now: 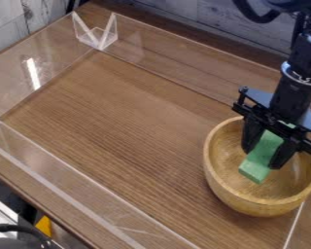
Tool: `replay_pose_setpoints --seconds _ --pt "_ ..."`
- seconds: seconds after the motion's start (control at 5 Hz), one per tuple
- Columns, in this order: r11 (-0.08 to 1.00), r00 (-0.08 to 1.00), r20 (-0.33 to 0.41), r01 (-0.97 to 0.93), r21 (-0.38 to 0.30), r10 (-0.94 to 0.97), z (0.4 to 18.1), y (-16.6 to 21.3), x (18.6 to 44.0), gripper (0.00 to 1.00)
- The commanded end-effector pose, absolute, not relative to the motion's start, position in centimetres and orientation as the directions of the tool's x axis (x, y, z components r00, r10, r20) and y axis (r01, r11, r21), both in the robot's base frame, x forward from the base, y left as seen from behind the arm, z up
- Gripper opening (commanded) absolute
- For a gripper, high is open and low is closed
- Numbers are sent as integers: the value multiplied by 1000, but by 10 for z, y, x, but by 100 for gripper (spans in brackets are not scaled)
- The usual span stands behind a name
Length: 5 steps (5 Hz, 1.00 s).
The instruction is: Put the green block in the brown bowl
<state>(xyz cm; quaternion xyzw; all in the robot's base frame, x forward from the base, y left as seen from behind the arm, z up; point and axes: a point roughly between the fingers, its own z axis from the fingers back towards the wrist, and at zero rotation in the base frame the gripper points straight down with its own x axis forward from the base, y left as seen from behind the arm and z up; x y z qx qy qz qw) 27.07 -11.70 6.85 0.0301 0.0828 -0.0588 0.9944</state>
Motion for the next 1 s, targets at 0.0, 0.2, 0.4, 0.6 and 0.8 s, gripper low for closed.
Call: replay_pose_setpoints --seconds 0.0,0.2,0.4,0.6,0.8 --pt "995 990 -101 98 22 -95 94 -115 275 100" --pt "997 992 -97 81 17 -79 102 -110 274 100" --pt "998 995 -85 52 18 -51 113 -100 273 100" --pt "1000 998 -66 15 22 -14 125 -88 274 100" --pt "999 999 -44 -30 23 31 136 -71 279 100"
